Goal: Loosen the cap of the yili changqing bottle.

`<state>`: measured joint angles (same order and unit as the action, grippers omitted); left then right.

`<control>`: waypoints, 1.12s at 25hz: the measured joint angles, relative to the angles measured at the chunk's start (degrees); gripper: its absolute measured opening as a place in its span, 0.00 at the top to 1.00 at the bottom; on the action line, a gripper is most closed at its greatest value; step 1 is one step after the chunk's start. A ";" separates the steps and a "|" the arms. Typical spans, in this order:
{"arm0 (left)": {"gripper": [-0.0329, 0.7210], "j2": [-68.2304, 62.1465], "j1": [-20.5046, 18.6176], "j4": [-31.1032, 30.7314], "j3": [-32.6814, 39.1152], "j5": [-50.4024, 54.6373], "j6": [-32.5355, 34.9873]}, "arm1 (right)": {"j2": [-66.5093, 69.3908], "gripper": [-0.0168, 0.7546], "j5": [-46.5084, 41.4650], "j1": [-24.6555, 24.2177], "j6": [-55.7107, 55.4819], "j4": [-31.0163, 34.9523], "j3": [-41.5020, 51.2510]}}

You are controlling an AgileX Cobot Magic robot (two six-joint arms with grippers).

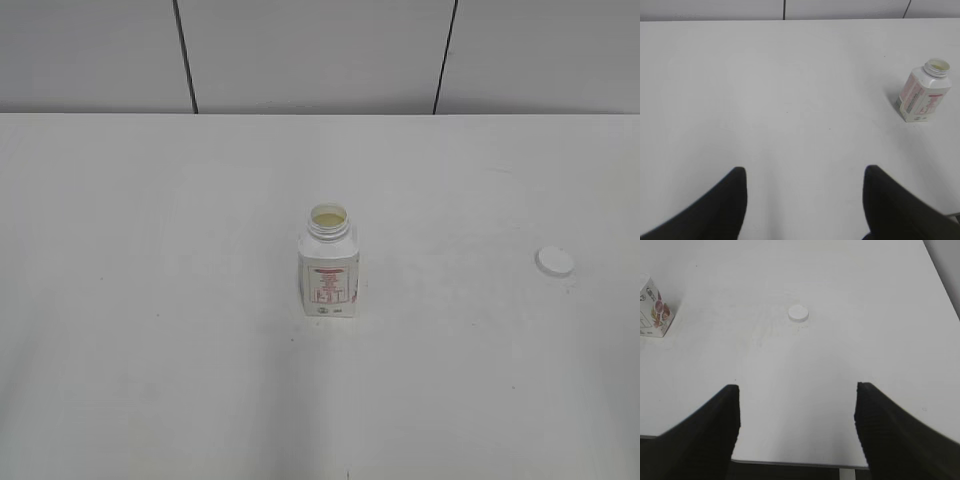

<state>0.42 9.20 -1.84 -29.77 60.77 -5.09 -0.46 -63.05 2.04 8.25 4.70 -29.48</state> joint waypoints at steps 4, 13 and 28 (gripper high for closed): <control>0.36 0.00 0.00 0.00 0.06 0.00 0.07 | 0.00 0.25 0.05 0.00 0.06 0.00 0.00; 0.37 0.00 -6.09 0.84 0.06 0.00 0.06 | 0.00 0.25 0.19 0.00 0.06 -0.25 0.05; 0.37 0.00 -7.92 1.28 0.06 -0.06 0.06 | 0.00 0.25 0.19 0.00 0.06 -0.40 0.05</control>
<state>0.42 1.28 -0.56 -29.71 60.71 -5.02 -0.46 -62.86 2.04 8.31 4.30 -29.43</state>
